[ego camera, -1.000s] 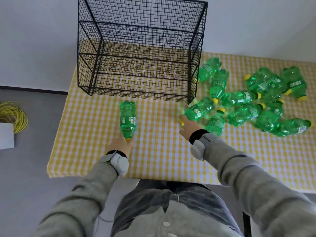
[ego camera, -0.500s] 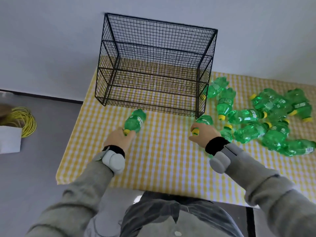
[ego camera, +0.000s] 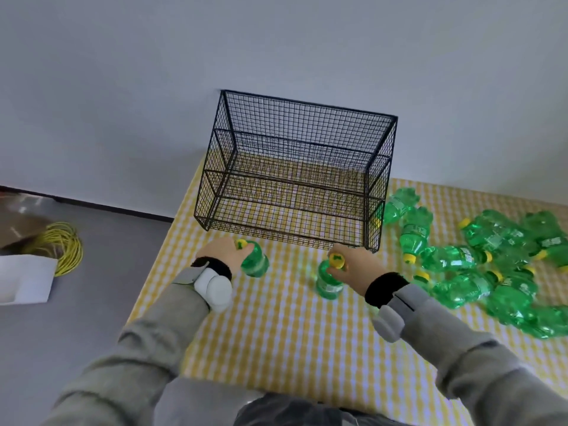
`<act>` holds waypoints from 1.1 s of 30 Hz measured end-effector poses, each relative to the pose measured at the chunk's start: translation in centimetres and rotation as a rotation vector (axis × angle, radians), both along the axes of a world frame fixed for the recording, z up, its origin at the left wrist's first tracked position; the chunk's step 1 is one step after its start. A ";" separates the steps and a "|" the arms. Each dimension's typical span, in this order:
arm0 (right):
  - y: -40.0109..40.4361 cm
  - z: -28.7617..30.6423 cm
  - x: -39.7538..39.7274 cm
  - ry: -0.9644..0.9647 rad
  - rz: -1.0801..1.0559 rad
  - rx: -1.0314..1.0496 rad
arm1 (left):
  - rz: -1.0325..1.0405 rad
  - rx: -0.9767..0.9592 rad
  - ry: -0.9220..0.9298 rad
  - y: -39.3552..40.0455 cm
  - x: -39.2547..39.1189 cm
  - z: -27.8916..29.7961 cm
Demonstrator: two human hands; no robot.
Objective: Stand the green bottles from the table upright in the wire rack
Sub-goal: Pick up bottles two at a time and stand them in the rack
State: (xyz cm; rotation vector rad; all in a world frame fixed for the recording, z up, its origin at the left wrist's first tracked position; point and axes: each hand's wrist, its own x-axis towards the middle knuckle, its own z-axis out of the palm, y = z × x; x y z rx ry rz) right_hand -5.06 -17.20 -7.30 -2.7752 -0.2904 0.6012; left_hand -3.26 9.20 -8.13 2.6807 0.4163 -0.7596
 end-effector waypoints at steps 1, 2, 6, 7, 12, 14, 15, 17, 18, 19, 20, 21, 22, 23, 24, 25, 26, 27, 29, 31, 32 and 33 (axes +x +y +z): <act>0.2 0.1 0.4 -0.015 0.013 -0.056 | -0.023 0.008 0.008 -0.2 0.1 0.1; 0.4 0.2 0.9 -0.025 0.033 -0.106 | -0.042 0.016 0.017 -0.4 0.4 0.2; 1.1 1.1 1.9 0.018 0.131 -0.120 | -0.123 0.037 0.007 -0.9 1.0 1.0; 1.4 1.7 2.3 0.025 0.131 -0.088 | -0.142 0.053 -0.014 -0.7 1.3 1.6; 3.1 7.4 7.3 -0.059 0.081 0.154 | -0.169 0.078 -0.134 1.4 4.7 6.3; 4.1 10.3 9.8 -0.077 0.065 0.256 | -0.132 0.017 -0.204 2.3 6.5 8.0; 4.8 11.6 11.3 -0.104 0.071 0.293 | -0.101 -0.032 -0.242 2.7 7.4 9.0; 6.0 13.8 13.8 -0.175 0.076 0.345 | -0.040 -0.147 -0.290 3.2 8.8 10.8; 6.9 15.0 16.1 -0.233 0.088 0.346 | -0.005 -0.187 -0.325 3.8 10.3 11.9; 7.3 15.4 17.2 -0.287 0.083 0.340 | 0.018 -0.210 -0.349 4.0 10.8 12.5; 8.0 15.9 18.9 -0.337 0.076 0.337 | 0.028 -0.207 -0.390 4.5 11.8 13.0; 8.6 16.0 20.5 -0.371 0.069 0.335 | 0.021 -0.174 -0.444 5.0 12.7 13.3; 9.4 16.1 22.0 -0.389 0.066 0.330 | 0.016 -0.140 -0.464 5.5 13.7 13.1; 10.2 16.1 23.5 -0.401 0.071 0.319 | 0.005 -0.102 -0.468 6.0 14.8 12.9; 11.1 15.9 24.9 -0.411 0.083 0.297 | -0.010 -0.071 -0.466 6.3 15.8 12.4; 11.9 15.6 26.1 -0.418 0.093 0.268 | -0.023 -0.035 -0.463 6.4 16.5 12.2; 12.9 15.2 27.3 -0.423 0.108 0.227 | -0.038 -0.011 -0.457 6.5 17.4 11.5; 13.5 14.8 27.8 -0.420 0.125 0.174 | -0.047 0.006 -0.451 6.2 17.4 11.3; 15.1 13.2 29.5 -0.390 0.178 0.068 | -0.048 -0.020 -0.421 6.2 18.1 9.5; 16.2 11.2 30.7 -0.338 0.237 -0.026 | 0.004 -0.093 -0.389 6.3 18.6 7.4; 16.6 10.2 31.2 -0.315 0.261 -0.053 | 0.007 -0.088 -0.380 6.4 18.8 6.5; 17.1 9.2 31.8 -0.290 0.279 -0.070 | -0.027 -0.018 -0.367 6.4 19.0 6.0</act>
